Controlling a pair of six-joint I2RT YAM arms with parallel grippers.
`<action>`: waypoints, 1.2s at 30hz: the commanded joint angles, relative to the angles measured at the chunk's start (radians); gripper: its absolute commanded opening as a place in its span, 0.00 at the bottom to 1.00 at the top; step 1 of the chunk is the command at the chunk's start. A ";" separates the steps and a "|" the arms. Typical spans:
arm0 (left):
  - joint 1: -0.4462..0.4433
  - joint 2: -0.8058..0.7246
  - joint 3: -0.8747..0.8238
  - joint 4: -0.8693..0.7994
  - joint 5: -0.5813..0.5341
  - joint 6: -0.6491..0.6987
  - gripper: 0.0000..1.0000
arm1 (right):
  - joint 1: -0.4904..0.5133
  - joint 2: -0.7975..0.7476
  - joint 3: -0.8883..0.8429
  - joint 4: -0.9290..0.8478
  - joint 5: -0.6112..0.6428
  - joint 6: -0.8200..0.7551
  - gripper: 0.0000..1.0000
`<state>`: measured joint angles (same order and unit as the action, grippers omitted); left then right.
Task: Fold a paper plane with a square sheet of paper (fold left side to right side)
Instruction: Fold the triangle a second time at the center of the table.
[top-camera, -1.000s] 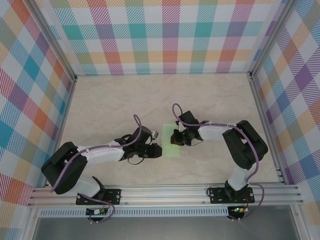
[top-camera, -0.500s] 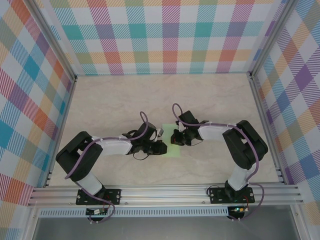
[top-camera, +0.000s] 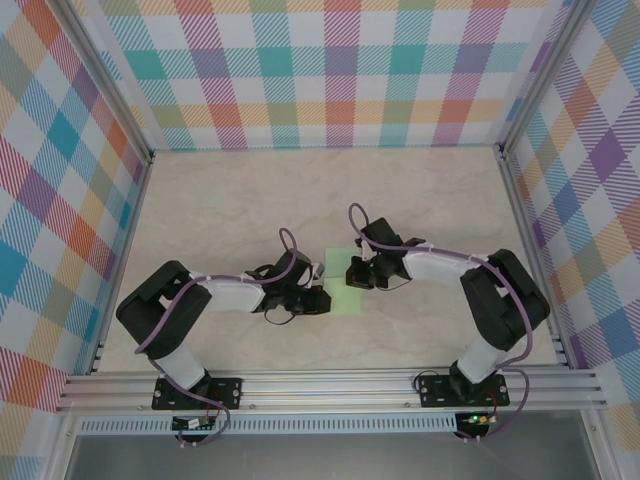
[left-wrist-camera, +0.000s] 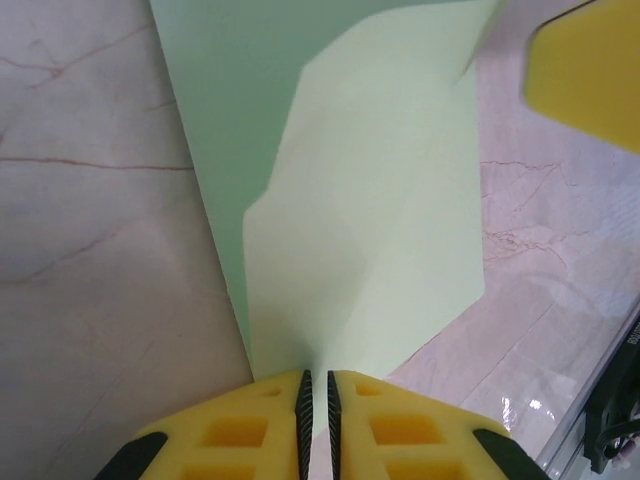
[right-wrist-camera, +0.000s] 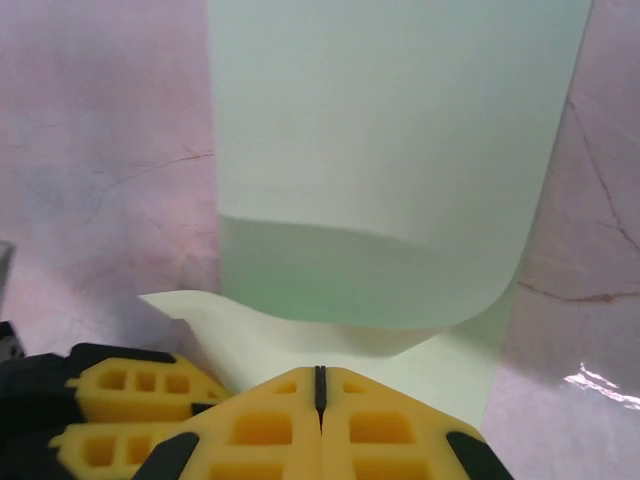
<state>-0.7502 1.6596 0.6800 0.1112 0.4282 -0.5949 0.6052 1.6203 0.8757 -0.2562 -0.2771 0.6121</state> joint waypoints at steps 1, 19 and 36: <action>0.003 0.003 -0.031 -0.078 -0.049 0.012 0.15 | 0.018 -0.028 -0.034 -0.002 -0.031 -0.007 0.00; -0.053 0.012 0.015 -0.211 -0.185 0.044 0.13 | 0.096 0.127 0.014 0.102 -0.075 0.032 0.00; -0.065 0.055 0.022 -0.233 -0.222 0.047 0.12 | 0.093 0.136 0.029 -0.037 0.108 -0.038 0.00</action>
<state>-0.8104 1.6566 0.7303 0.0055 0.2916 -0.5705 0.7052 1.7405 0.8925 -0.2276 -0.2676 0.6044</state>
